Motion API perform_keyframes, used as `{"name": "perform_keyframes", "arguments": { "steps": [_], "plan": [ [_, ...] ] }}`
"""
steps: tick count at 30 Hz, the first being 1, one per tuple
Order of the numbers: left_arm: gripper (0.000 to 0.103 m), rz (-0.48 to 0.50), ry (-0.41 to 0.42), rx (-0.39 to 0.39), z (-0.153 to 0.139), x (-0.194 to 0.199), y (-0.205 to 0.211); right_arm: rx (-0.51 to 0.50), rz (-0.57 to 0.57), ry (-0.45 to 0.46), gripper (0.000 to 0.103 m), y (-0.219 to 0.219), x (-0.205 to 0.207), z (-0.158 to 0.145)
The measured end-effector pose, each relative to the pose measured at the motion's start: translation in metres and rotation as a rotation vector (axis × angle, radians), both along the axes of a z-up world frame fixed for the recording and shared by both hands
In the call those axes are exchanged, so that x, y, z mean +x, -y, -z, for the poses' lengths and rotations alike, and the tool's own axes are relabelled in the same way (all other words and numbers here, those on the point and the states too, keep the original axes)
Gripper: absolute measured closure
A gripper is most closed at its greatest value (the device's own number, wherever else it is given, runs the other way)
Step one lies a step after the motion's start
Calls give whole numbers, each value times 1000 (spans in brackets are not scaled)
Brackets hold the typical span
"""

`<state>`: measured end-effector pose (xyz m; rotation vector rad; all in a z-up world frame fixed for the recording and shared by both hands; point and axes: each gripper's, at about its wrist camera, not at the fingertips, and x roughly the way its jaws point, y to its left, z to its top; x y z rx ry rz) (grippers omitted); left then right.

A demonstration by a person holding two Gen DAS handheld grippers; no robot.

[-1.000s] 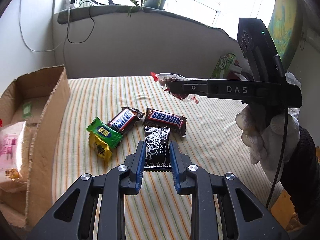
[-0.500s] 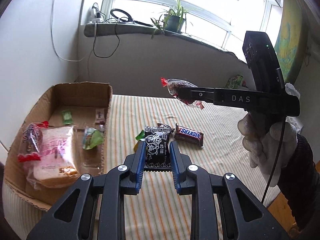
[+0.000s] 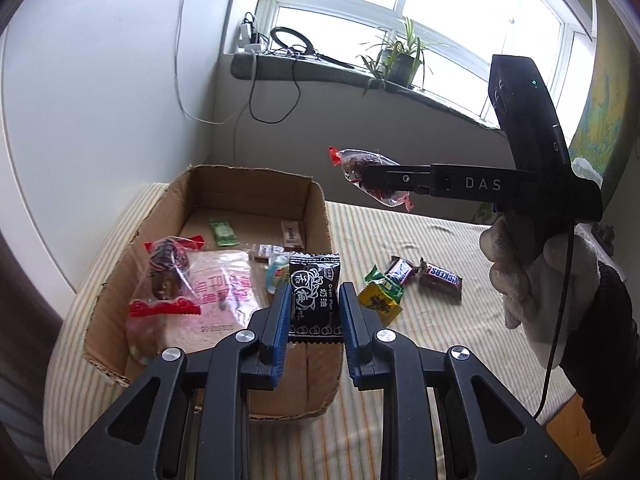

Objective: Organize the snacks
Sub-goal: 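Carry both items over the box and release them inside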

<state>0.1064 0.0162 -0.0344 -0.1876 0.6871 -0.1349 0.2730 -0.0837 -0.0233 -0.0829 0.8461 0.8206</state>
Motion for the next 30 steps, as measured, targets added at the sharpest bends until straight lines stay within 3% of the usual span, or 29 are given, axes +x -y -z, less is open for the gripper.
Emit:
{"name": "perform_keyframes", "arguments": {
  "steps": [11, 23, 27, 30],
  "plan": [
    [81, -39, -13, -24, 7, 1, -26, -22, -40, -38, 65, -51, 13, 17],
    [81, -52, -15, -28, 10, 3, -33, -30, -53, -50, 63, -68, 16, 24],
    [75, -54, -23, -21, 11, 4, -31, -20, -33, -24, 27, -65, 15, 20],
    [66, -65, -12, -23, 9, 2, -31, -11, -22, -17, 22, -59, 14, 14]
  ]
}}
